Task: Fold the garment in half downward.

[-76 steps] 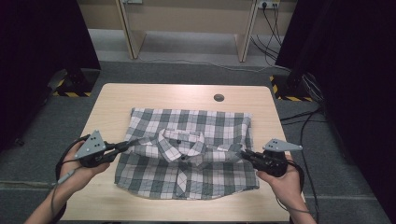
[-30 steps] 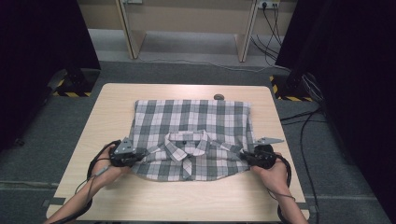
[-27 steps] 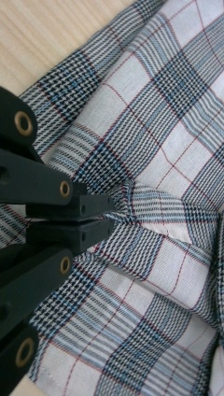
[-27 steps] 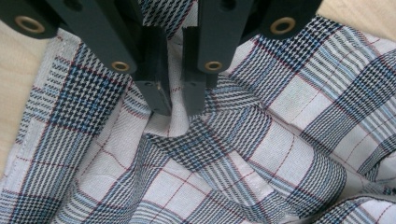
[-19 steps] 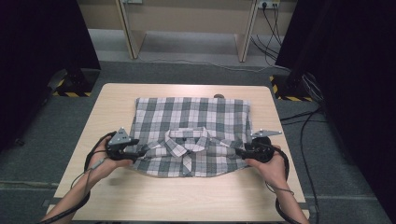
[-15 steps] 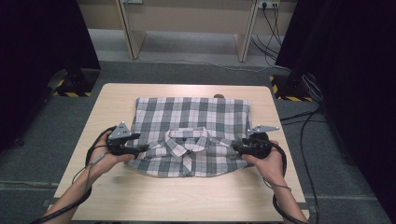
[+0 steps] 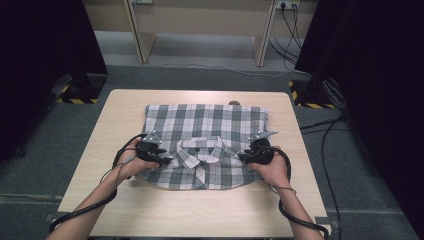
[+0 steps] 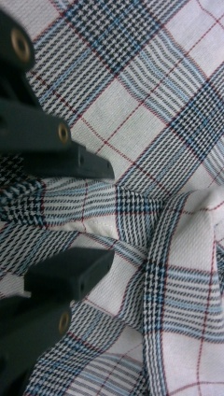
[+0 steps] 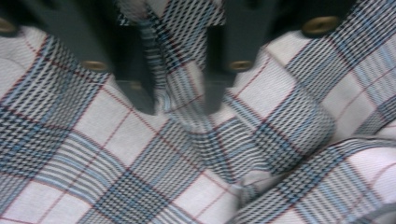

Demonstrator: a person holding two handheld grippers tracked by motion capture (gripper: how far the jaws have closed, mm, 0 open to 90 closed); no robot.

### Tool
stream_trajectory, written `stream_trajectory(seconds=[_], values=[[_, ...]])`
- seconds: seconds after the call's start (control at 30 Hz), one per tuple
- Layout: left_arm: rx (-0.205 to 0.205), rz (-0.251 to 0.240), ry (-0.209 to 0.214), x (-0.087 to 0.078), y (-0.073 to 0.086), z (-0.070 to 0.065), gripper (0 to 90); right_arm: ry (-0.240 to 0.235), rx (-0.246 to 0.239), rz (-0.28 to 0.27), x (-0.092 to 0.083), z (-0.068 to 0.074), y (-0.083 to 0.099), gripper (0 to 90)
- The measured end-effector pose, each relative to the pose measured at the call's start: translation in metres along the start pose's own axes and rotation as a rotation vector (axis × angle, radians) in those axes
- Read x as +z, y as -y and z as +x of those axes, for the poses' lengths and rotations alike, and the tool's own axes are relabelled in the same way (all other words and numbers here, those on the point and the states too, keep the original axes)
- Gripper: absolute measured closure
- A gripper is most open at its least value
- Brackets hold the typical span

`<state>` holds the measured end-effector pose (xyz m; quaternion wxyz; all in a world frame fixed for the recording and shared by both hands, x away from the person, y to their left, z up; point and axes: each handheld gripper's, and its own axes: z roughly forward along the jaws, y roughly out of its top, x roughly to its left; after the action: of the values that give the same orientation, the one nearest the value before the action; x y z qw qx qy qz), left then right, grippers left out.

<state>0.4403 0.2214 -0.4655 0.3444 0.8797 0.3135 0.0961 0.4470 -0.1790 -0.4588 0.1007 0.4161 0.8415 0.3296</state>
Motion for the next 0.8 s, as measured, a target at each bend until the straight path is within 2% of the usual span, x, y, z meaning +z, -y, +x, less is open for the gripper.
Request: stream_trajectory(seconds=[0.03, 0.07, 0.1, 0.17, 0.23, 0.37, 0.5, 0.63, 0.7, 0.73, 0.8], values=[[-0.002, 0.007, -0.004, -0.001, -0.001, -0.001, 63.7, -0.004, -0.006, -0.001, -0.001, 0.0, 0.0, 77.0], [-0.008, 0.014, -0.006, -0.001, -0.002, -0.001, 63.7, -0.004, -0.006, -0.001, -0.001, 0.0, 0.0, 77.0], [-0.005, 0.024, -0.006, -0.001, -0.003, -0.003, 68.8, -0.006, -0.018, 0.0, -0.001, 0.001, 0.0, 79.9], [0.019, 0.038, -0.019, 0.0, -0.005, -0.007, 80.5, -0.004, -0.045, 0.011, -0.001, 0.002, -0.001, 85.7], [0.039, 0.046, -0.043, 0.0, -0.008, -0.011, 86.4, -0.007, -0.052, 0.015, -0.001, 0.003, -0.002, 88.1], [0.031, 0.036, -0.045, -0.001, -0.008, -0.012, 88.1, -0.006, -0.051, 0.014, -0.002, 0.003, -0.002, 89.2], [0.004, -0.027, -0.032, -0.011, -0.007, -0.012, 88.4, -0.006, -0.049, -0.014, -0.008, 0.004, -0.001, 89.4], [-0.011, -0.103, -0.039, -0.026, -0.011, -0.011, 88.5, -0.017, -0.034, -0.074, -0.022, 0.007, -0.003, 89.5], [-0.012, -0.144, -0.041, -0.034, -0.013, -0.013, 88.5, -0.018, -0.037, -0.098, -0.029, 0.009, -0.004, 89.5], [-0.006, -0.184, -0.04, -0.042, -0.015, -0.017, 88.5, -0.019, -0.043, -0.112, -0.032, 0.01, -0.004, 89.5], [0.0, -0.203, -0.039, -0.046, -0.015, -0.019, 88.5, -0.028, -0.049, -0.135, -0.039, 0.013, -0.003, 89.6]])
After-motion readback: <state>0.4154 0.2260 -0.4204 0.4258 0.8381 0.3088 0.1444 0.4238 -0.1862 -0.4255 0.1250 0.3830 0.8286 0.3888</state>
